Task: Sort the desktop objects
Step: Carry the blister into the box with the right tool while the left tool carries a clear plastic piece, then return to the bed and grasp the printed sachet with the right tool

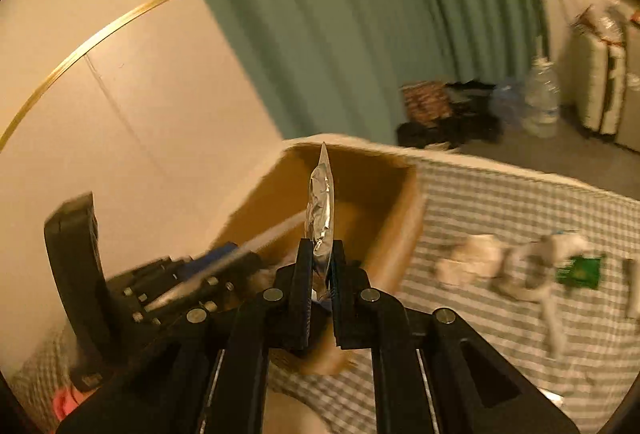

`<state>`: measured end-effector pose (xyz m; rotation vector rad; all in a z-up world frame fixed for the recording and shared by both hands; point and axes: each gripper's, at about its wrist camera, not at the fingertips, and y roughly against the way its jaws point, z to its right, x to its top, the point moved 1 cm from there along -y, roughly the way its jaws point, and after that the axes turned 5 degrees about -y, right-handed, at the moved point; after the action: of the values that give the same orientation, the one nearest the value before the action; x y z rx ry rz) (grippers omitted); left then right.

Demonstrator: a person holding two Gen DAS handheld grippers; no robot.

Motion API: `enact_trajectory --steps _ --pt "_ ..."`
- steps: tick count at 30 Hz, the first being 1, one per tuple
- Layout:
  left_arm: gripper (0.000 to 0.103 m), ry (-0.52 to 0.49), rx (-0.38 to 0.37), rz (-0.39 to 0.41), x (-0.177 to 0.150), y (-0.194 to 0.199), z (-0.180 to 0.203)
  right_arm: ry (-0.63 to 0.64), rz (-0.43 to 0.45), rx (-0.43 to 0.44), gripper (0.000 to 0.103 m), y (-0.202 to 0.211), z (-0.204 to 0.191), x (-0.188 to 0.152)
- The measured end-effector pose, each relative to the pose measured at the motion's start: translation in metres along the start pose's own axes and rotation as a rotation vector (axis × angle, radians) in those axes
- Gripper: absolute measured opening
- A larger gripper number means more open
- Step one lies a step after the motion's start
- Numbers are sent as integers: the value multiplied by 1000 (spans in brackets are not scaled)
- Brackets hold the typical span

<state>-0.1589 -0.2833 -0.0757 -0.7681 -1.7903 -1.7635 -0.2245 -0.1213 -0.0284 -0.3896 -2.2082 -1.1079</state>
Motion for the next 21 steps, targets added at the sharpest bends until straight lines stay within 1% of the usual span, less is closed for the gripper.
enact_trajectory --steps 2,3,4,5,6,7,8,10,12,15,19,21 --pt "26 16 7 -14 -3 -6 -7 11 -22 -14 8 -19 -5 2" --pt "31 32 -1 -32 -5 -12 -10 6 -31 -17 8 -28 -5 2" --pt "52 39 -5 -50 -6 -16 -11 -9 -52 -4 10 -34 -3 3" --pt "69 40 9 -69 -7 -19 -11 -31 -87 17 26 -40 1 4" --pt "94 40 36 -78 -9 -23 -11 -54 -110 24 59 -43 7 5" --pt "96 38 58 -72 -10 -22 -10 -92 -108 18 69 -41 14 6" --pt "96 35 66 -61 -11 -20 -8 -121 -84 10 72 -36 20 8" --pt "96 34 50 -58 -13 -17 -7 -148 -43 2 72 -18 34 12" --pt "96 37 44 -51 -12 -11 -3 -160 -2 -37 72 3 50 14" --pt "97 19 16 -25 -10 0 15 -167 60 -134 72 47 81 6" --pt "101 -10 -32 -1 -9 14 51 -195 78 -306 72 94 122 -13" --pt "103 -42 -58 13 -12 21 81 -218 79 -372 72 115 142 -27"
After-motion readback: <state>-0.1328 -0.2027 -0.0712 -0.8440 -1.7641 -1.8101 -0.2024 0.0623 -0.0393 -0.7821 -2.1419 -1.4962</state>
